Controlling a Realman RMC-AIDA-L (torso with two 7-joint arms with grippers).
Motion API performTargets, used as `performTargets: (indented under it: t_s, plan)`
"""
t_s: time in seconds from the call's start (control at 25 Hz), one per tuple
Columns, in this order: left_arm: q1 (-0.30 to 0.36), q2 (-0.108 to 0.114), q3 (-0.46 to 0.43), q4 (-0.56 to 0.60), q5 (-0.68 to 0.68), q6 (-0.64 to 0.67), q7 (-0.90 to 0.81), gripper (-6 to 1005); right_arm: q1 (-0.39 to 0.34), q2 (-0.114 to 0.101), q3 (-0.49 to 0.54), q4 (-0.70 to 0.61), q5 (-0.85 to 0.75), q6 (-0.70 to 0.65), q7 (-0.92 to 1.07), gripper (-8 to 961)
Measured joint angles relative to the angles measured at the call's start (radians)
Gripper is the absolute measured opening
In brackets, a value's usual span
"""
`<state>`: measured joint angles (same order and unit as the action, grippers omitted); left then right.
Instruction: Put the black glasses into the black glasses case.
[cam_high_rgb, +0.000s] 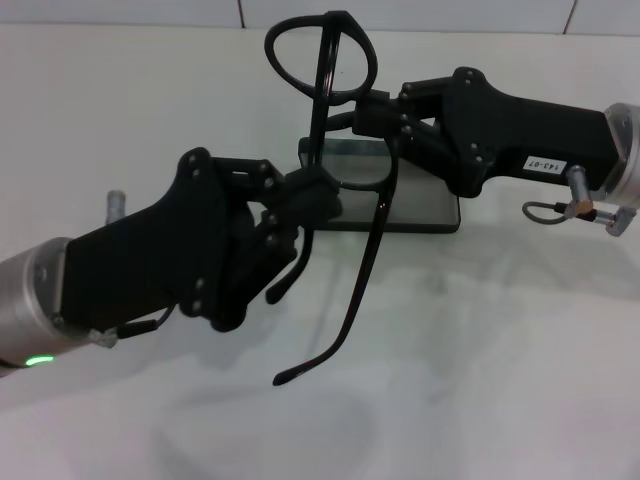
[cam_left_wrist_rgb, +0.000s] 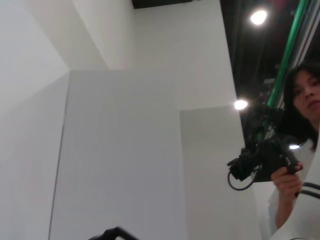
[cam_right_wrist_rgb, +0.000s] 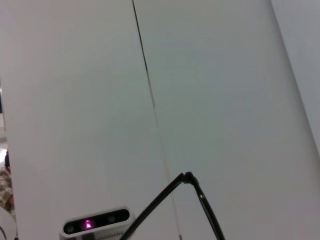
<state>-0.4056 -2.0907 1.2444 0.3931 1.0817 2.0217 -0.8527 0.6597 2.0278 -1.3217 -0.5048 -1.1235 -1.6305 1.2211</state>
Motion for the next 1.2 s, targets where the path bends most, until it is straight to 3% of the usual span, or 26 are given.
performTargets:
  t_s: [0.56, 1.2]
  plan:
    - [-0.034, 0.0, 0.003, -0.037, 0.0, -0.054, 0.02, 58, 0.007, 0.0, -0.108, -0.008, 0.047, -0.006, -0.012, 47]
    - [-0.038, 0.0, 0.0, -0.061, -0.014, -0.072, 0.023, 58, 0.0, 0.0, -0.117, -0.007, 0.064, -0.035, -0.022, 46]
